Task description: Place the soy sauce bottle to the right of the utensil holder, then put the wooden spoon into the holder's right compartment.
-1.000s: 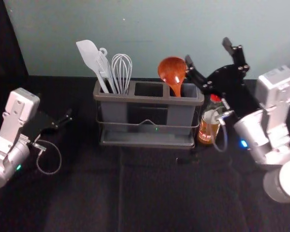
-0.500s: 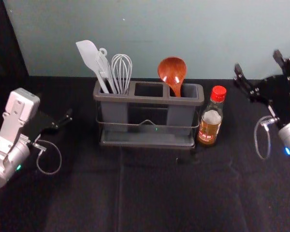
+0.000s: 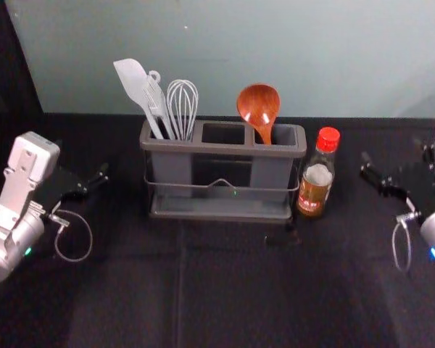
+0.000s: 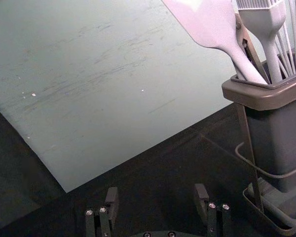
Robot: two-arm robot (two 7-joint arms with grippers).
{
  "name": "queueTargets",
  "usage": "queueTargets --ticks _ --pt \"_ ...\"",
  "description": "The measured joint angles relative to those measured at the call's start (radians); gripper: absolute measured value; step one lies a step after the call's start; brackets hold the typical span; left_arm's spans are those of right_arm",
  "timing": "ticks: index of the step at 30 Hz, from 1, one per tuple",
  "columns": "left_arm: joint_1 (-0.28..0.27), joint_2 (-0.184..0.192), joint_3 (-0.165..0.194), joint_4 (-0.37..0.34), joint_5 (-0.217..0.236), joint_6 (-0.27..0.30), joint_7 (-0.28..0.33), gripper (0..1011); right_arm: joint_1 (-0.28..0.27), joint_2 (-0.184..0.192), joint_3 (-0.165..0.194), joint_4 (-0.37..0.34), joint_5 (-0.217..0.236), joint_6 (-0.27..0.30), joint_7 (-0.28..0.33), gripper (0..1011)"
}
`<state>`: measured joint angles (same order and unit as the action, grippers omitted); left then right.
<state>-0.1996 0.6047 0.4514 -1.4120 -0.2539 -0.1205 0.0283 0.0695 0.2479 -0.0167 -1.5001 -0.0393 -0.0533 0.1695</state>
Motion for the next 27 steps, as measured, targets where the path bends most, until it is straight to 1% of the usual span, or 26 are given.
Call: queueTargets --ticks 1,4,5,9,11,13,21,27 --pt "0.0 0.0 0.0 0.0 0.0 0.0 0.0 1005 0.008 0.004 -0.004 0.019 0.0 0.01 0.007 1002" --pt "0.0 0.0 0.0 0.0 0.0 0.0 0.0 1005 0.018 0.011 -0.012 0.034 -0.001 0.029 0.021 1002" --pt "0.0 0.0 0.0 0.0 0.0 0.0 0.0 1005 0.026 0.018 -0.019 0.04 -0.002 0.047 0.03 1003" --pt "0.0 0.0 0.0 0.0 0.0 0.0 0.0 1005 0.039 0.033 -0.035 0.041 -0.008 0.079 0.049 1002" --pt "0.0 0.0 0.0 0.0 0.0 0.0 0.0 1005 0.053 0.05 -0.052 0.039 -0.012 0.095 0.071 1002" --pt "0.0 0.0 0.0 0.0 0.0 0.0 0.0 1005 0.059 0.062 -0.061 0.036 -0.013 0.1 0.085 1002" --pt "0.0 0.0 0.0 0.0 0.0 0.0 0.0 1005 0.065 0.087 -0.078 0.03 -0.003 0.104 0.107 1002" --pt "0.0 0.0 0.0 0.0 0.0 0.0 0.0 1005 0.065 0.09 -0.08 0.029 0.0 0.104 0.107 1002"
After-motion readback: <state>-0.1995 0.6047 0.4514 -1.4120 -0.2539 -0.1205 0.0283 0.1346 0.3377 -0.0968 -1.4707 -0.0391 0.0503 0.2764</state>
